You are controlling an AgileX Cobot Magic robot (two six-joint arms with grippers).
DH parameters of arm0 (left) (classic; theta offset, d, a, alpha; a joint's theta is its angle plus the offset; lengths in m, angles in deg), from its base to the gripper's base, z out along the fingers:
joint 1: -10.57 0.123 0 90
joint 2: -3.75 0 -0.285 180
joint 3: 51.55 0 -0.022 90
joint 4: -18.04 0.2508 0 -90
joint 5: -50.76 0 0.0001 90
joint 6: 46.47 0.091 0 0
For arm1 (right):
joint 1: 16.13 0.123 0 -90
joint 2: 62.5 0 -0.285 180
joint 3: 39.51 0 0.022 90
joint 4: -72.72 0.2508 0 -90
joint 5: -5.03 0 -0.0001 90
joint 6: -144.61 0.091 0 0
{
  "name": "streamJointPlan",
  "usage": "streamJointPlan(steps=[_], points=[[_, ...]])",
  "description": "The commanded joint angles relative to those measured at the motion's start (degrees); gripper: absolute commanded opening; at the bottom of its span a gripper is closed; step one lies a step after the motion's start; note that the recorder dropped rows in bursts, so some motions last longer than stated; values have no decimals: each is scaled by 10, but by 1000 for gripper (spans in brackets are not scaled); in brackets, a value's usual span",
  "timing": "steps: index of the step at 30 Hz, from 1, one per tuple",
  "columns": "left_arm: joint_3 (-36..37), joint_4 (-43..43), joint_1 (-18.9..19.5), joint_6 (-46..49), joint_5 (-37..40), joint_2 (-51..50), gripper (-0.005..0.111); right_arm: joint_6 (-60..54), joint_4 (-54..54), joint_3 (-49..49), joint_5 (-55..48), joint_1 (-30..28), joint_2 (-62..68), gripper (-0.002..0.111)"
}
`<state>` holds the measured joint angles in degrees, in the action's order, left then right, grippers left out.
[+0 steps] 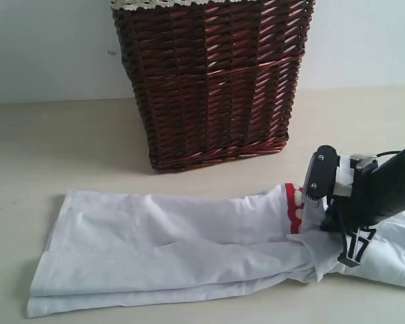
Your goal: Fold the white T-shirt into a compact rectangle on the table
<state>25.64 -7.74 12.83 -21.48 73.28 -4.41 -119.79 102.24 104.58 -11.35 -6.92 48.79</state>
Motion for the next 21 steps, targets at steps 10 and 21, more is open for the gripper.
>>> streamJointPlan(steps=[10, 21], points=[[0, -1, -1, 0, -3, 4, 11, -83, 54, -15, -38, -3, -63, 32], [0, -1, -1, 0, -3, 4, 11, -52, 113, -15, -38, -3, -205, 73]])
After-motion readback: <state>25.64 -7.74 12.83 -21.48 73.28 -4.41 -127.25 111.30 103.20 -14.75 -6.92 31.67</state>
